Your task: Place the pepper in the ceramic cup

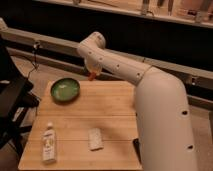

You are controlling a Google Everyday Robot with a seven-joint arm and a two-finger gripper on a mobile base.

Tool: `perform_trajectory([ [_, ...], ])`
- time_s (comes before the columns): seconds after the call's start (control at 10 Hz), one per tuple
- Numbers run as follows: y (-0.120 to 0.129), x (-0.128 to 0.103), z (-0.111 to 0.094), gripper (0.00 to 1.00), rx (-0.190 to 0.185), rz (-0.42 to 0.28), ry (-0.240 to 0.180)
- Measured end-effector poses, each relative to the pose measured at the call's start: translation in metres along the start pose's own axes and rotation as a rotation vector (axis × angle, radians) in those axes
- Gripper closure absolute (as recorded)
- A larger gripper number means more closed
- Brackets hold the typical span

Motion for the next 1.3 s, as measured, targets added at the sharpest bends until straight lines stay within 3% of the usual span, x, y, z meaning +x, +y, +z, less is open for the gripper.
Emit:
perform_trajectory([
  [0.6, 0.030, 0.014, -0.031, 1.00, 0.034, 0.071, 0.041],
  [0.9, 0.045, 0.022, -0.034, 1.00, 0.041, 0.109, 0.056],
  [1.3, 0.082, 0.037, -0.034, 1.00, 0.044, 0.151, 0.082],
])
